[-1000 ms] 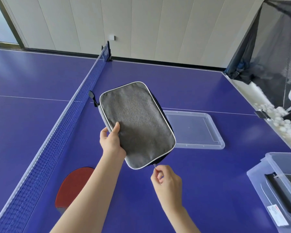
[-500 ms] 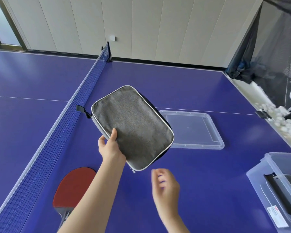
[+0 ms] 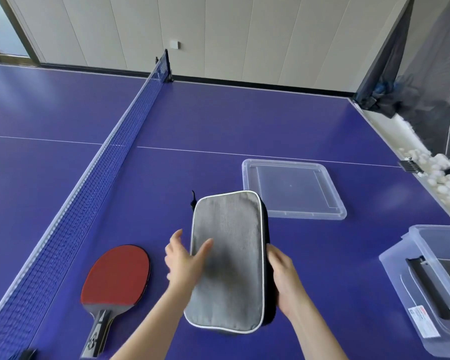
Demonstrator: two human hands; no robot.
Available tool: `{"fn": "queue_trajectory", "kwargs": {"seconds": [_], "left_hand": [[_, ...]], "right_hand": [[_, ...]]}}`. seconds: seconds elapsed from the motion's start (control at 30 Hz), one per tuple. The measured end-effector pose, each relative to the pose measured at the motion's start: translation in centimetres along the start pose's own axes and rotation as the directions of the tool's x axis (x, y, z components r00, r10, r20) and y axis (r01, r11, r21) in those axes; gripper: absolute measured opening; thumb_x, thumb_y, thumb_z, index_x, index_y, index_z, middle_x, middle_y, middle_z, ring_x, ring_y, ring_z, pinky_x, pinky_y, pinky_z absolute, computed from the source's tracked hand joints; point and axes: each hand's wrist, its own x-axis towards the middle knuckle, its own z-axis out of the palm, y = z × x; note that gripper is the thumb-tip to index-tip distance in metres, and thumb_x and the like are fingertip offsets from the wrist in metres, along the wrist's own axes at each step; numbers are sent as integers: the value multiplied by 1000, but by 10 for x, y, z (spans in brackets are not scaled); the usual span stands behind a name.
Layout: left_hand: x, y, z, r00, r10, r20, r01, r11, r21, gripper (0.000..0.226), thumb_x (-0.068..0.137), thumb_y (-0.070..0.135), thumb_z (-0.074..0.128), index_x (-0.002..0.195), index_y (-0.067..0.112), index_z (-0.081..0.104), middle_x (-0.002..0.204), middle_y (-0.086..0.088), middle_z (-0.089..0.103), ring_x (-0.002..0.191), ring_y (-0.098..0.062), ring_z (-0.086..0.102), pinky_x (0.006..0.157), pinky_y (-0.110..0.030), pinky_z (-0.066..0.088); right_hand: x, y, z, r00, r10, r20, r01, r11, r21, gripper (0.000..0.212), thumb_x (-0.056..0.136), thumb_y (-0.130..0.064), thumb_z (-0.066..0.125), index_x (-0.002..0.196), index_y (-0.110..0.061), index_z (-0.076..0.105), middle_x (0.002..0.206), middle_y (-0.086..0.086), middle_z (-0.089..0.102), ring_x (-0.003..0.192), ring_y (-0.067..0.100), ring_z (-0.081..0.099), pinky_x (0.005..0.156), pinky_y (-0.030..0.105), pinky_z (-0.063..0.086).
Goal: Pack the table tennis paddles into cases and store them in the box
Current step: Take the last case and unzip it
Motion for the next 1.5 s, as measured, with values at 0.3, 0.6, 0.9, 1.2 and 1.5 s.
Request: {"fn": "queue_trajectory", "kwargs": {"seconds": [0.3,0.6,0.9,1.2,1.5], "left_hand": [[-56,6,63,939,233,252,-198,968,-157,63,86,39,65,140,44,33,132,17,36,125,-2,40,107,-29,37],[-33,-15,9,947,318,-44,-318,948,5,41,85,7,60,114,35,52,109,15,57,95,-1,59,74,-18,46],[45,-105,-21,980,199,8,-186,898,398,44,81,-14,53,118,9,53,109,-3,49,98,-25,52,84,-32,41],[56,-139,-3,980,201,-3,-167,818,551,43,84,-6,53,124,11,52,117,-4,51,109,-26,47,83,-35,41],[38,-134,-49,830,494,-260,-223,721,656,51,82,18,71,127,5,51,125,-13,48,113,-34,44,90,-50,36]], "right_hand": [[-22,24,19,995,-101,-14,97,981,-170,35,101,-20,43,74,-9,62,67,3,60,64,12,53,60,26,43],[5,48,-44,978,-166,-130,97,903,-419,42,99,-28,44,80,9,43,67,6,36,64,18,32,59,32,28],[39,103,-126,943,-36,-331,-224,667,-711,41,97,-14,48,65,-12,23,60,2,30,57,19,24,51,34,18],[52,137,-125,892,-157,-423,-349,354,-867,20,100,-22,40,87,-8,45,85,4,53,77,25,46,58,33,36],[43,131,-85,753,-463,-467,-224,487,-844,34,82,-9,70,110,2,57,102,20,62,92,42,56,70,47,45]]}}
